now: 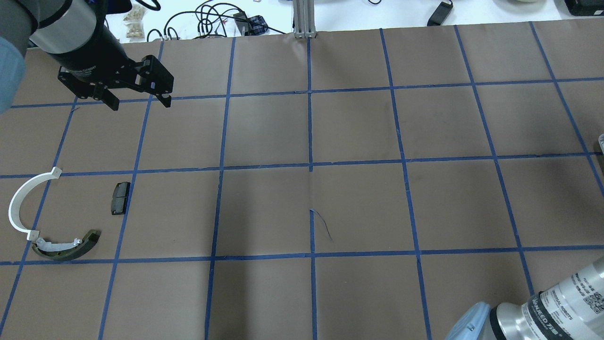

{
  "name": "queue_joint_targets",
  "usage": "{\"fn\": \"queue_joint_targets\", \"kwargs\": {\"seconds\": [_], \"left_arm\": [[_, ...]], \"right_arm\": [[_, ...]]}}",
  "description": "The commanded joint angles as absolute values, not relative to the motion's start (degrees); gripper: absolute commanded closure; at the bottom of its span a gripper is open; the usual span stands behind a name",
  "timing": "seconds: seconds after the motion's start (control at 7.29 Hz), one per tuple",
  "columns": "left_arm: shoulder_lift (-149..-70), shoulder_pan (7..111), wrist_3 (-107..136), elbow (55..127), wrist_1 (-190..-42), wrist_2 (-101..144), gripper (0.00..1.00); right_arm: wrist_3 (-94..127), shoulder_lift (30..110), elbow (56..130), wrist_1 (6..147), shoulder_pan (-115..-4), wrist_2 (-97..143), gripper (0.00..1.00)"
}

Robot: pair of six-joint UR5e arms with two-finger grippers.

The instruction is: Place bearing gear from tray to pile

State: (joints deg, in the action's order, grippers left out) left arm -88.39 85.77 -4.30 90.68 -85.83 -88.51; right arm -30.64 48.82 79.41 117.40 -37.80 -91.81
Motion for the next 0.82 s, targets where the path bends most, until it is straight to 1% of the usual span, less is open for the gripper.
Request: {"fn": "queue_joint_targets", "kwargs": {"seconds": [0.0, 0.14, 0.27, 0.41, 0.69], "left_arm": [[-88.0, 85.9, -4.3, 90.9, -85.7, -88.7, 0.0], [-88.6, 85.9, -3.4, 91.1, -85.8, -88.8, 0.0], [-88.3, 85.9, -3.4, 91.3, -85.8, -88.9, 0.0], [-88.6, 85.9, -3.4, 91.3, -85.7, -88.9, 0.0], [-87.5, 85.9, -3.5, 91.1, -86.3, -88.9, 0.0]], "right_arm": [[-30.6, 48.8, 79.5, 116.9, -37.9, -94.0, 0.53], [-30.6, 48.8, 79.5, 116.5, -37.8, -94.2, 0.65], [-30.2, 49.0, 79.5, 116.3, -37.8, -94.1, 0.84], [-29.9, 49.3, 79.3, 113.8, -37.8, -94.2, 1.0], [-29.9, 50.2, 79.1, 112.2, -37.8, -94.5, 1.0]]}}
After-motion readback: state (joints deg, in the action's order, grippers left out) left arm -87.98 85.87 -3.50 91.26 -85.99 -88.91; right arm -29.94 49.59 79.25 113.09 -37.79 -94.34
